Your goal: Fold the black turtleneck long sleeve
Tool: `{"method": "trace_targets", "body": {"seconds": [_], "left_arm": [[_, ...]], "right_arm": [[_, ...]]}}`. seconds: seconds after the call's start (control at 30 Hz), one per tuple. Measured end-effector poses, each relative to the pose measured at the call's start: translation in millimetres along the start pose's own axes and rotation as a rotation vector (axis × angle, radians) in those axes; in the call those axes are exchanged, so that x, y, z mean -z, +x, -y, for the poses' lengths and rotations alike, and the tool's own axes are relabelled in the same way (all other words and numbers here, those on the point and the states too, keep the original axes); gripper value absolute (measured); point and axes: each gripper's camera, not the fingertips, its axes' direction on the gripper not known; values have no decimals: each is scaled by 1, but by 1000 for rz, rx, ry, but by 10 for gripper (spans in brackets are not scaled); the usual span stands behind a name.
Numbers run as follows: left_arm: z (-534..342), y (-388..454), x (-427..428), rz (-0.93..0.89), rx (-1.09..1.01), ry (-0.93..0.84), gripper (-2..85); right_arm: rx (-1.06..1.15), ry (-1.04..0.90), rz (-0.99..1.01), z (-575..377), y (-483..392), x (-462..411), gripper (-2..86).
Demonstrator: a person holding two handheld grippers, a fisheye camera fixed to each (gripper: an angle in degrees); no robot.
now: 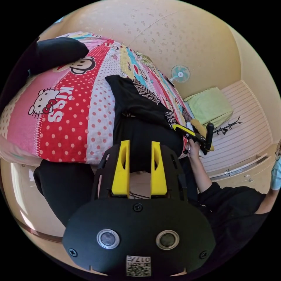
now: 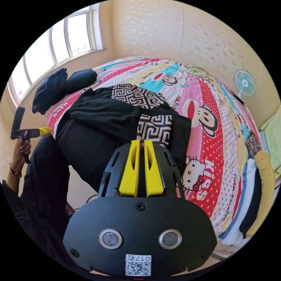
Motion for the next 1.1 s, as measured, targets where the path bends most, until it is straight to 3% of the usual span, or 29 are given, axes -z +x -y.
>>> {"method": "trace_targets", "body": {"seconds": [0.13, 0.27, 0.3, 0.4, 0.53, 0.67, 0.73, 0.8, 0.9, 1.1], "left_arm": [[0, 0, 13, 8, -12, 14, 112], [-5, -16, 27, -1, 33, 47, 124], [-7, -22, 31, -6, 61, 62, 132], [-11, -32, 40, -27, 111, 106, 144], [-6, -37, 32, 18, 129, 41, 158], [8, -40, 2, 40, 137, -90, 167], [12, -38, 1, 75, 144, -83, 137], [17, -41, 5, 125, 153, -124, 43], [23, -34, 23, -103, 82, -135, 2], [83, 12, 92, -16, -82, -91, -1]], "right_arm": [[-74, 107, 45, 0, 20, 30, 24], [-543, 343, 253, -37, 111, 65, 30], [-726, 341, 326, -59, 143, 59, 36], [-952, 340, 558, -117, 191, 36, 57], [-878, 324, 659, -154, 185, 41, 68], [-700, 107, 647, -159, 149, 39, 66], [-625, -10, 662, -155, 133, 27, 51], [-565, -103, 644, -151, 119, 21, 34], [-587, -34, 608, -146, 125, 50, 26], [-522, 50, 526, -89, 155, 98, 22]]}}
